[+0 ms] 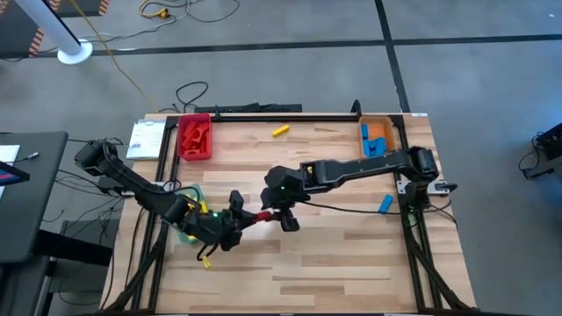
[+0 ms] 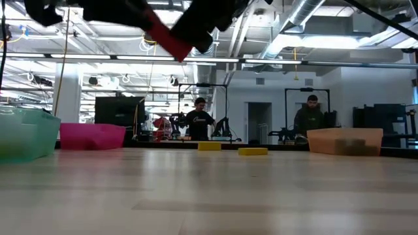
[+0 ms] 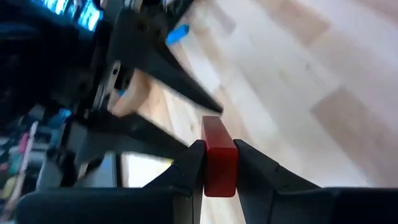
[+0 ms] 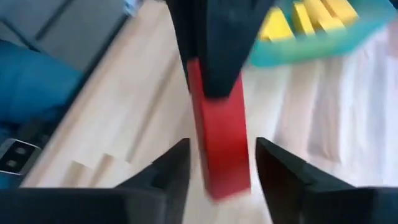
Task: Sort blocks
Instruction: Put the red block into the red bin, then put the yellow block into the green bin
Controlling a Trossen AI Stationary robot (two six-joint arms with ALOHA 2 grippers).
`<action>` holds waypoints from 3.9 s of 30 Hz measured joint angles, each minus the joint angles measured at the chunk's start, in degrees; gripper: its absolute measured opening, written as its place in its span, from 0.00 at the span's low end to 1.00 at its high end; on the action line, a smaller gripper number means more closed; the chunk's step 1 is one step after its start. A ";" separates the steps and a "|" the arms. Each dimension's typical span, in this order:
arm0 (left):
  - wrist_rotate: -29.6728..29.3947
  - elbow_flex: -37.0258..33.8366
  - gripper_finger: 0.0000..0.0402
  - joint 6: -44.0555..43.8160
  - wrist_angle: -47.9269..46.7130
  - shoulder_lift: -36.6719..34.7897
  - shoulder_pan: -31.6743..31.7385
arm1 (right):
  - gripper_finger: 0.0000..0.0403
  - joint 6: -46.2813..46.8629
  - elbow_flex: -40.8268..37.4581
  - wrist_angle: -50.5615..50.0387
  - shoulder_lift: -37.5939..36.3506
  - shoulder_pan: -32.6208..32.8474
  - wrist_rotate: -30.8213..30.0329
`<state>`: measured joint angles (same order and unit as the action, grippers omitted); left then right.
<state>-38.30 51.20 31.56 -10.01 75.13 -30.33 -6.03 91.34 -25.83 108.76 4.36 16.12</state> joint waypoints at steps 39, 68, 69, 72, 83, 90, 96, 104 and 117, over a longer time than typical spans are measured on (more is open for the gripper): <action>-14.46 0.00 0.16 -34.37 -44.35 -1.45 41.23 | 0.71 24.68 -8.49 -30.82 -0.23 9.80 -25.93; 7.99 0.00 0.33 -21.67 -38.12 -1.42 72.08 | 0.71 46.72 -25.85 -29.65 -0.38 21.77 -39.44; 8.35 0.00 0.36 -21.52 -38.01 -1.42 72.06 | 0.71 46.78 -26.04 -29.61 -0.40 21.75 -39.50; 14.37 0.00 0.44 -19.62 -37.54 -1.42 72.08 | 0.71 46.68 -26.12 -29.43 -0.54 21.76 -40.46; 6.10 -0.02 0.48 -17.76 -30.52 -6.82 72.00 | 0.71 41.73 -26.46 -27.78 -7.29 15.84 -48.64; 1.34 -0.02 0.47 -15.13 -27.86 -12.44 72.02 | 0.71 27.84 -26.37 -26.68 -12.70 7.72 -49.41; 21.40 -0.02 0.47 -19.61 -30.07 -16.91 71.93 | 0.71 10.65 -26.37 -24.24 -14.24 -0.21 -45.64; 46.24 -0.02 0.47 -23.37 -34.19 -18.96 63.90 | 0.71 -6.33 -26.37 -17.80 -13.85 -12.13 -31.09; 46.66 -11.12 0.47 -34.90 -18.28 -18.91 37.02 | 0.71 -18.02 -26.28 -6.52 -12.33 -22.62 -16.33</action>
<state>8.36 40.08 -3.34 -28.29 56.23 6.69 -24.05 65.06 -32.34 96.43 -18.26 -0.22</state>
